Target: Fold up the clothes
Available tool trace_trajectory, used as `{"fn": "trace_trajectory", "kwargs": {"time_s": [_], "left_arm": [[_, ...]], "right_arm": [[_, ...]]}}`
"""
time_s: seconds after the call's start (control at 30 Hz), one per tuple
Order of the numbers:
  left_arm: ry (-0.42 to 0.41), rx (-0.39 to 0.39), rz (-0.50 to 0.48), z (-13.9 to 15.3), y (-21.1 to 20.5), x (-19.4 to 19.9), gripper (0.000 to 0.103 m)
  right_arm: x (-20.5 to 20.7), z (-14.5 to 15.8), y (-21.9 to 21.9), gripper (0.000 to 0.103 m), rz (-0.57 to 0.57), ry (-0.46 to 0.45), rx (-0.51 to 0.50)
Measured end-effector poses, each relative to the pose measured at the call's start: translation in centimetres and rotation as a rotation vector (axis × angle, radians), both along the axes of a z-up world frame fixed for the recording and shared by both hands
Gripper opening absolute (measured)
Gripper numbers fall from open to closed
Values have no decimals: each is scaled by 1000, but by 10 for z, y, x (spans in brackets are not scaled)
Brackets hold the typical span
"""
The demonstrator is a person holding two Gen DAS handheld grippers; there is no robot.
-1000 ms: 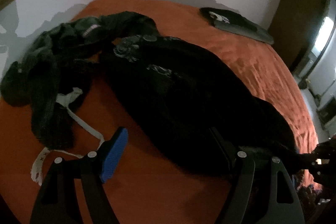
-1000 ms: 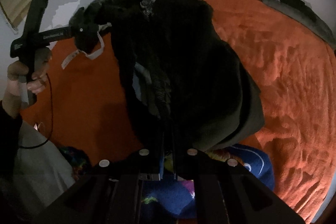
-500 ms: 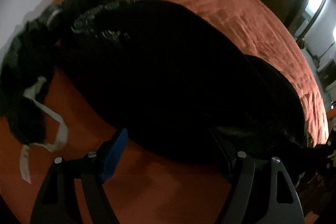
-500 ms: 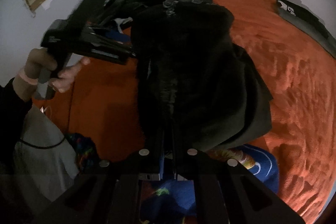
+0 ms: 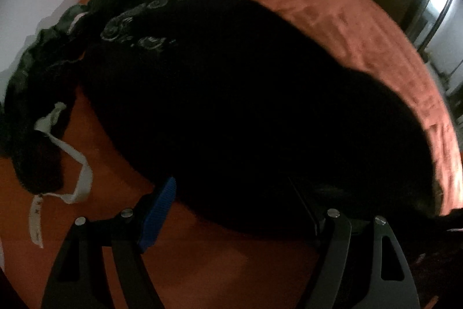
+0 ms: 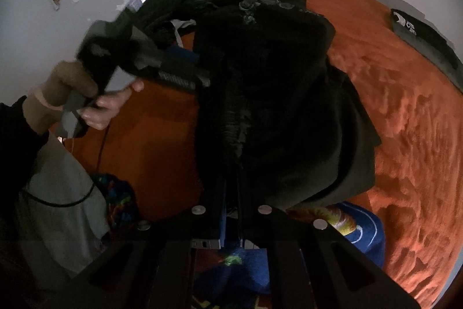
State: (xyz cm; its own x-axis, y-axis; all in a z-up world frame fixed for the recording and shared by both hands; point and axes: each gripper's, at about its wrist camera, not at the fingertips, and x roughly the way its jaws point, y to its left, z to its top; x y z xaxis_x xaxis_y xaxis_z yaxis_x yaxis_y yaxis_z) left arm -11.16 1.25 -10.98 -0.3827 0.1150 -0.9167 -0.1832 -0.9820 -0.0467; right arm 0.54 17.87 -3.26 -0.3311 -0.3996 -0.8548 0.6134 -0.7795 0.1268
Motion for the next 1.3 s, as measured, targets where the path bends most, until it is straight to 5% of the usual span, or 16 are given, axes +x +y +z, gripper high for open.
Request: {"fn": "trace_trajectory", "kwargs": {"time_s": [0.13,0.43,0.5,0.57,0.67,0.73,0.97,1.17,1.23,1.3], "left_arm": [[-3,-11,27,-3,-8,-1,85],[16,-140,369,4,-95,-10,85],[-2,-96,426,4,-114,-9,85],[-3,26,432,8,-124,-5,85],[19,157,349,21,-108,-2,85],[31,170,244,28,-83,-3,85],[-15,-90,57,-2,0,3,85],[12,-334,197,-20,-2,4,85],[56,-363,243,-9,-14,6,85],[87,-304,306,7,-36,9,85]], "right_arm": [[0,-1,3,5,-2,-2,-2],[2,-1,2,5,4,-1,14],[2,-1,2,5,6,-1,17],[2,-1,2,5,7,0,21],[2,-3,1,5,11,-6,26],[2,-4,1,5,14,-12,30],[0,-7,0,5,9,-23,33],[-1,-11,0,5,0,-20,52],[-3,-13,3,5,-18,-28,52],[-5,-15,5,5,-34,-44,48]]}}
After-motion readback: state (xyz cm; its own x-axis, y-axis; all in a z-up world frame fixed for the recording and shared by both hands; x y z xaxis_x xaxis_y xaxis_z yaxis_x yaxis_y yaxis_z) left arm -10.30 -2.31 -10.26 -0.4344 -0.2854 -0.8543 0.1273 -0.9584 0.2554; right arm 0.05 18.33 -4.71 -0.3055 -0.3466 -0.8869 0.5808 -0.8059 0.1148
